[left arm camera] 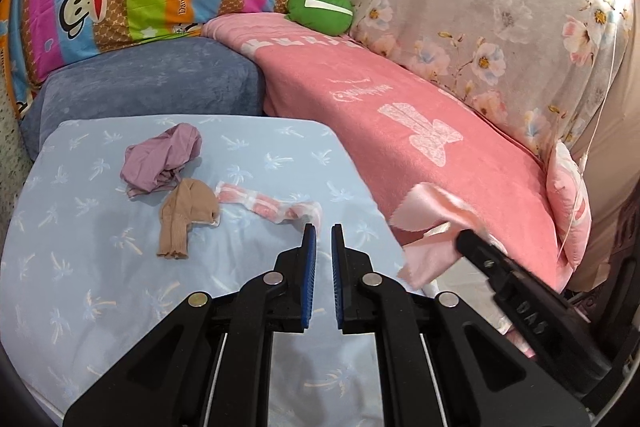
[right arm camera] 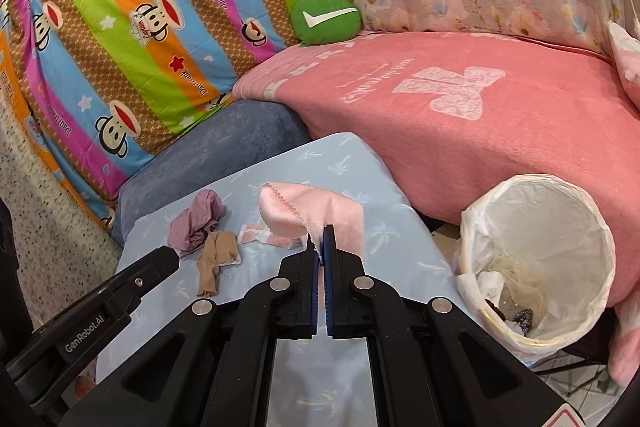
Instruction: Organize soft objects
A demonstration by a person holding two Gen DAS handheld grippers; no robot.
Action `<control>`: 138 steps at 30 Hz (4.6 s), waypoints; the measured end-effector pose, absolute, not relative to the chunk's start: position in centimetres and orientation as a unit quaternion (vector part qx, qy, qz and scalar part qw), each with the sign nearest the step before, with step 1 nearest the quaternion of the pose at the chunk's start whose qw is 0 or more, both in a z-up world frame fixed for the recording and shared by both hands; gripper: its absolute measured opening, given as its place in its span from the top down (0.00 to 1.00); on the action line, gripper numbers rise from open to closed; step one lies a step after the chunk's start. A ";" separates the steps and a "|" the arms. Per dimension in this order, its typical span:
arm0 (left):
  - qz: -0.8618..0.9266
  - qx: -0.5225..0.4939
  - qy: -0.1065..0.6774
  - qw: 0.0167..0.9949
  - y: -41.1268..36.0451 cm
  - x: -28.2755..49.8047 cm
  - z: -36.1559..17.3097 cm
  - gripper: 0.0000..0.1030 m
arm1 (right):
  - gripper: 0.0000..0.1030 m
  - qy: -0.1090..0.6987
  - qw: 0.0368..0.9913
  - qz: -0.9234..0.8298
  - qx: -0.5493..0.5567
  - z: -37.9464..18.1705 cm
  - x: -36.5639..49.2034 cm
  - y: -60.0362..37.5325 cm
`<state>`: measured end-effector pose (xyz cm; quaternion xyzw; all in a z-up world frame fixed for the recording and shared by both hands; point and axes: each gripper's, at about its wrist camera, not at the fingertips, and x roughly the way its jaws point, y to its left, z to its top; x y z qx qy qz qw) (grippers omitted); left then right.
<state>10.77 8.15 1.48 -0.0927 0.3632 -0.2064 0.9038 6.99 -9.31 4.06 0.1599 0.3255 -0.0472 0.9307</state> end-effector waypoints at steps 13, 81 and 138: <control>-0.091 -0.087 0.436 0.891 14.3 17.2 -6.6 0.37 | 0.98 0.366 0.917 -0.016 0.158 -0.7 10.9 -6.6; -0.393 0.019 0.398 0.829 -13.7 8.3 -0.3 0.94 | 0.98 0.301 0.897 -0.186 0.267 -1.0 -0.3 -29.2; -0.182 -0.050 0.406 0.894 4.8 12.3 -3.1 0.37 | 0.59 0.369 0.913 -0.069 0.158 -0.9 6.6 -12.5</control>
